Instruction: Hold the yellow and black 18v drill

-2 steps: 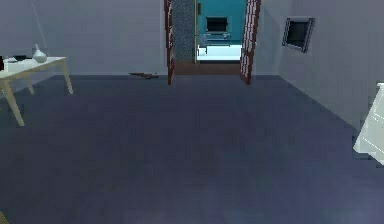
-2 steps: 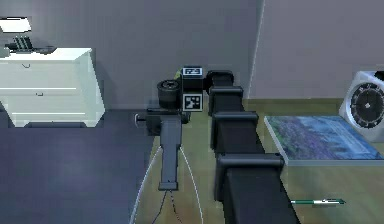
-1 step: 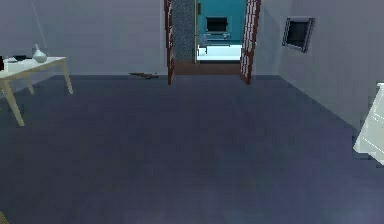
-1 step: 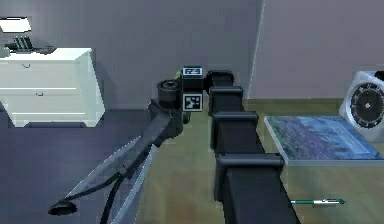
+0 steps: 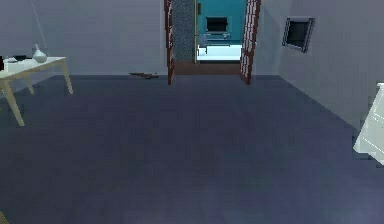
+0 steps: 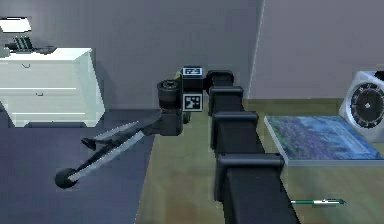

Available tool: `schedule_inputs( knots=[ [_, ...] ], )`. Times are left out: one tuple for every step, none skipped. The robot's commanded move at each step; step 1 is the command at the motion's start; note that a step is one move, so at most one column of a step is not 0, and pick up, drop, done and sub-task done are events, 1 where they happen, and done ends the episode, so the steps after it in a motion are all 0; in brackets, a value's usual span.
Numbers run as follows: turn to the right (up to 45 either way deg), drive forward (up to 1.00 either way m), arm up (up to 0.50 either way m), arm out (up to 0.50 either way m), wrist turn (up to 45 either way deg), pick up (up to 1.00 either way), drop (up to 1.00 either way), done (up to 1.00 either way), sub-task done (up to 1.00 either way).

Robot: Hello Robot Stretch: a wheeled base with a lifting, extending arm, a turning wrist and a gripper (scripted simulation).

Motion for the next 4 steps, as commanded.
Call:
schedule_inputs(
  knots=[
    [0.0, 0.00, 0.00, 0.00, 45.0, 0.00, 0.00, 0.00, 0.00],
    [0.0, 0.00, 0.00, 0.00, 42.0, 0.00, 0.00, 0.00, 0.00],
    [0.0, 0.00, 0.00, 0.00, 0.0, 1.00, 0.00, 0.00, 0.00],
    [0.0, 0.00, 0.00, 0.00, 0.0, 0.00, 0.00, 1.00, 0.00]
  ],
)
